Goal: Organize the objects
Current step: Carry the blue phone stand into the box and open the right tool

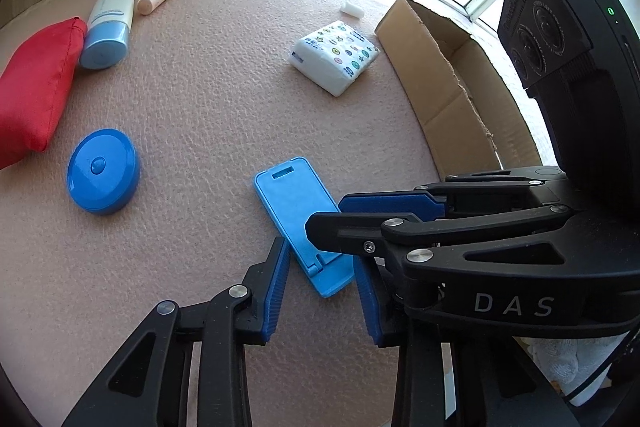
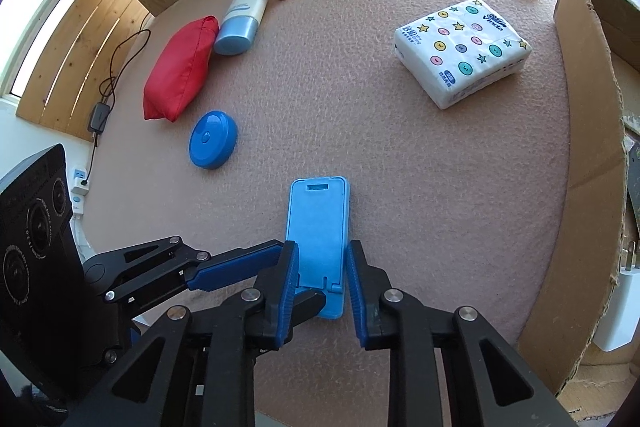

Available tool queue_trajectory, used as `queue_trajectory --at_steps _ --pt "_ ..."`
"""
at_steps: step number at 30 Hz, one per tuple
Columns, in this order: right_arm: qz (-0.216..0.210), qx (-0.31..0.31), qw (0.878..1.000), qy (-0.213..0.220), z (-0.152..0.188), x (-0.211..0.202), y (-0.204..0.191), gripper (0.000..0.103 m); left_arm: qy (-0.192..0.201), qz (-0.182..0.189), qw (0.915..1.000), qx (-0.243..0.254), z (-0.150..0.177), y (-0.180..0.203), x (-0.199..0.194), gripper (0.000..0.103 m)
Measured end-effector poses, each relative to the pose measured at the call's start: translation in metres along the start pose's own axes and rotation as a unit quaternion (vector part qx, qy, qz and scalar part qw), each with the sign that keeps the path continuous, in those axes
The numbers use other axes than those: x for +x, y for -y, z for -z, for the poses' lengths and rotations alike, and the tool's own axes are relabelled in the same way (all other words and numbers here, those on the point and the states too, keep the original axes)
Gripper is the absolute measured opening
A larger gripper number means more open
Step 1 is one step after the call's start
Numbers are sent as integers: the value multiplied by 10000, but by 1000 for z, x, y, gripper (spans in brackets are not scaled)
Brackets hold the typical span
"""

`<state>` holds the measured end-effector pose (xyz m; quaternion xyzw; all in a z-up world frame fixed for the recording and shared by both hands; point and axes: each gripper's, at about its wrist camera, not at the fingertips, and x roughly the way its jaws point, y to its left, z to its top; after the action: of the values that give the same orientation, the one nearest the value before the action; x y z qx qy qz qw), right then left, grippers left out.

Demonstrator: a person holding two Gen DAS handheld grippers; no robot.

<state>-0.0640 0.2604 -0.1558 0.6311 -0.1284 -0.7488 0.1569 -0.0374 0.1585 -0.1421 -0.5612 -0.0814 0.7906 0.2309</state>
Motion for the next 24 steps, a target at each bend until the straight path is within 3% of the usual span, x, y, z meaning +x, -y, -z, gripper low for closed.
queue_trajectory --at_steps 10,13,15,24 --pt "-7 57 9991 430 0 -41 5 22 254 6 9990 366 -7 28 -20 35" --pt "28 98 9982 596 0 -58 11 22 329 27 9980 531 -29 25 -20 35" --pt "73 132 9973 714 0 -69 14 22 377 75 9973 619 -26 26 -34 35" --pt "259 406 9924 1134 3 -113 44 22 462 259 9926 1097 -60 76 -29 35"
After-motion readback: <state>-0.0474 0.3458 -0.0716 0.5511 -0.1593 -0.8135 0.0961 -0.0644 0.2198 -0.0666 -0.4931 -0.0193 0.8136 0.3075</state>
